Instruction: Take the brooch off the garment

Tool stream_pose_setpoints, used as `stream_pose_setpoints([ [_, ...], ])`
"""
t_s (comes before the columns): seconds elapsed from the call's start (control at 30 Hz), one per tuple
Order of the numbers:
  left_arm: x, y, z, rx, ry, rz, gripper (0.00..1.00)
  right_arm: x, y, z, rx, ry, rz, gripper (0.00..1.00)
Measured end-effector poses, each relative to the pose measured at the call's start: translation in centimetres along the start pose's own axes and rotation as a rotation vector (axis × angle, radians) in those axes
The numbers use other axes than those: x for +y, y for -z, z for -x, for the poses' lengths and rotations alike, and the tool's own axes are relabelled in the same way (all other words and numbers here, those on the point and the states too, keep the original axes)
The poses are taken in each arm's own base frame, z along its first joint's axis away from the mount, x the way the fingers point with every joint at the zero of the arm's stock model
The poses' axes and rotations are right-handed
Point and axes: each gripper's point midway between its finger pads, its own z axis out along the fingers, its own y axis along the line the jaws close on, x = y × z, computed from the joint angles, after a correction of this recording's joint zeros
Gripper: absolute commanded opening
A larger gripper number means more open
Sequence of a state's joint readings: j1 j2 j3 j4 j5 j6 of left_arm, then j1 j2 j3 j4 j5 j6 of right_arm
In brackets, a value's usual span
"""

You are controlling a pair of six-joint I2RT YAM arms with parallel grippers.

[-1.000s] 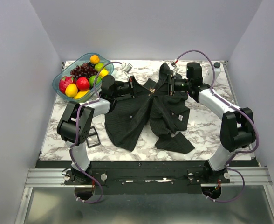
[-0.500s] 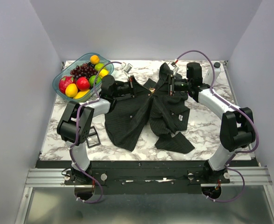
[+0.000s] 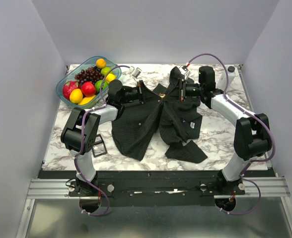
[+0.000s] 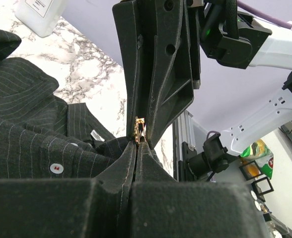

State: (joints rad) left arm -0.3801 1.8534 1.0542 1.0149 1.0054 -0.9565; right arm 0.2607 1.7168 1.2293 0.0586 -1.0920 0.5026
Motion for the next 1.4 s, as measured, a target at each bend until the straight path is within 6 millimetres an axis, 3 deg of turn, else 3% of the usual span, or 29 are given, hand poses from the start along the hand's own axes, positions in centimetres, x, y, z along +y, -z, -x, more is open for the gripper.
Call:
stream_pose_setpoints([
  [0.53,0.3,-0.1,-0.5,0.016,-0.044,0.003,0.0,-1.0,-0.5,-0.4,0.012,-0.037,-0.006,0.18],
  [1.07,2.3,-0.5,-1.2,0.119,-0.197,0.08,0.0,-2.8,-0.9,-0.4,0.028,-0.054,-0.04,0.15],
  [1.13,2.5,-0.6,-1.2,0.128,-0.212,0.094,0.0,-3.0,-0.9,-0.4,0.024,-0.053,-0.054,0.18],
  [1.17,2.6,-0.6,-1.2,0.13,-0.218,0.102,0.0,-3.1,-1.0,-0.4,0.023,-0.058,-0.064,0.27],
  [1.27,3.1,-0.5,-1.3,0.135,-0.233,0.148,0.0,-3.5,-1.2,-0.4,0.023,-0.073,-0.105,0.38],
  [1.4,3.4,-0.5,-1.5,0.14,-0.229,0.207,0.0,-2.9,-1.6,0.2,0.023,-0.015,-0.117,0.45],
])
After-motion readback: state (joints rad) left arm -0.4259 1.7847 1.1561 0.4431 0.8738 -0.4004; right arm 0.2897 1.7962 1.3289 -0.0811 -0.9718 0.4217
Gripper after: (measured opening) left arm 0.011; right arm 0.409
